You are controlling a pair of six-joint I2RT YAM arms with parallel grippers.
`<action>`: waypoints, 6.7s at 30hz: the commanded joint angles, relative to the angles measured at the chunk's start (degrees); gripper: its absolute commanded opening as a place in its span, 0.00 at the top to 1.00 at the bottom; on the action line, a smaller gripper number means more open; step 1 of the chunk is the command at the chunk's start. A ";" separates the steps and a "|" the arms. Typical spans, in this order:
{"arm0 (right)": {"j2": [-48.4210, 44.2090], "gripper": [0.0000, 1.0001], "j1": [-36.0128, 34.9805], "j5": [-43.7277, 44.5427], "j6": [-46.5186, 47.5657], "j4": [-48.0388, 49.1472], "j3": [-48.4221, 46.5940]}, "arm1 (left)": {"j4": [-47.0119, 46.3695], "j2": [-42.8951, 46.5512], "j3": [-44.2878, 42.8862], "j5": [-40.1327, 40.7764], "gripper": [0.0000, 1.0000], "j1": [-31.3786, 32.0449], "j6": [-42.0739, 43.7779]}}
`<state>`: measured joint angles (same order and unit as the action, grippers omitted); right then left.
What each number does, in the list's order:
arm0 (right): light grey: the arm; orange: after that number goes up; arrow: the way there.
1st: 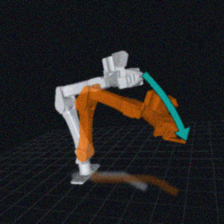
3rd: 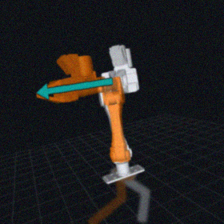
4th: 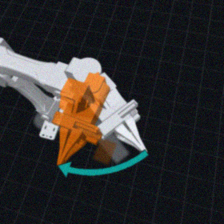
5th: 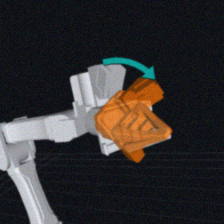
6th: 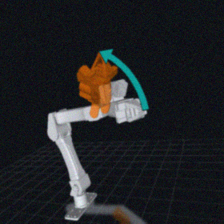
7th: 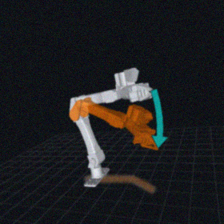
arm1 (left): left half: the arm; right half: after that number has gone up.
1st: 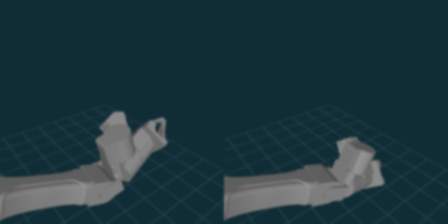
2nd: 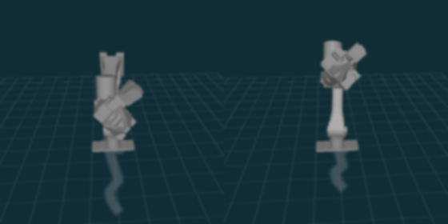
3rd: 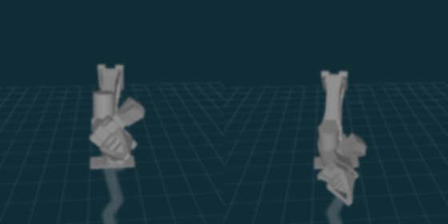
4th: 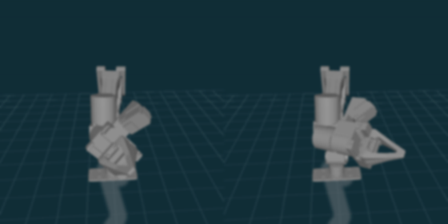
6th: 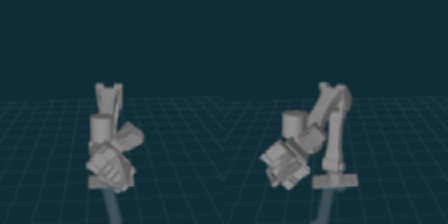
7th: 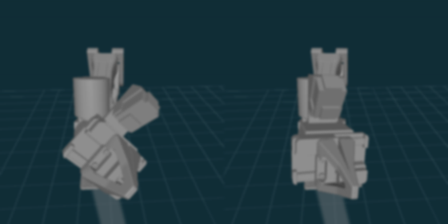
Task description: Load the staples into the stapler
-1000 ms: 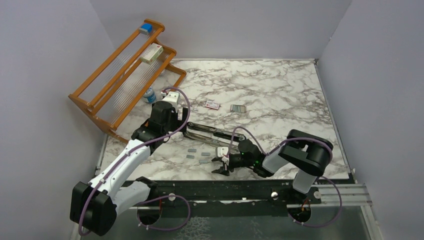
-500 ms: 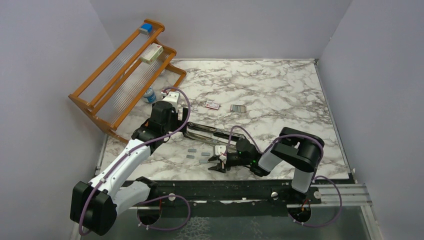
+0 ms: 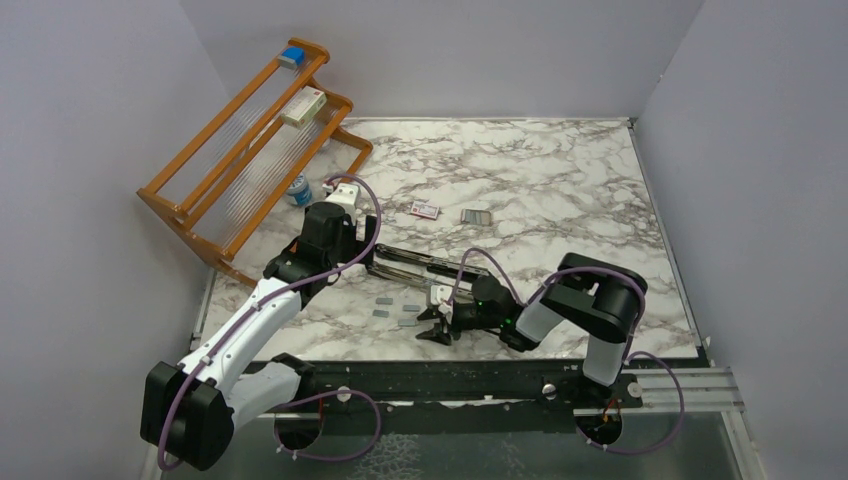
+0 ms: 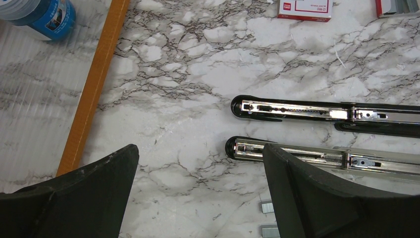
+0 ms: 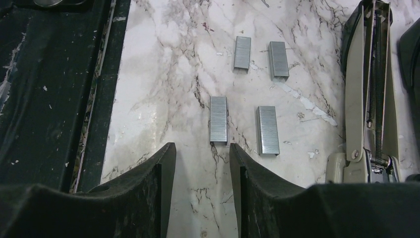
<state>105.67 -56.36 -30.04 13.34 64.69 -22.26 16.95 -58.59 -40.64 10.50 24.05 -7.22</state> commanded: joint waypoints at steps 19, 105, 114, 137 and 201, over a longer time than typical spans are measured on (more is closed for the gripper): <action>3.74 0.58 2.04 -4.09 3.09 -12.68 -4.25 | 0.05 -0.67 -1.52 -1.77 0.01 -0.83 0.44; -29.64 0.99 11.45 11.80 0.49 -48.09 -9.66 | -0.32 -11.90 -6.95 -2.57 0.10 -3.26 -1.48; -27.51 0.99 11.47 11.15 2.32 -46.68 -10.74 | -0.16 -14.07 -7.35 -4.11 0.10 -3.37 -0.99; -27.55 0.99 11.45 15.95 0.64 -50.26 -11.59 | 0.63 -16.12 -7.52 -5.44 0.10 -3.40 -0.35; -26.12 0.99 11.45 16.81 0.71 -51.57 -12.16 | 7.43 -27.08 -9.94 -14.03 0.49 -3.40 3.45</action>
<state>78.87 -44.97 -13.32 13.52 13.58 -32.86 23.62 -84.75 -49.19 -3.16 21.06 -4.64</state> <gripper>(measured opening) 0.160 0.528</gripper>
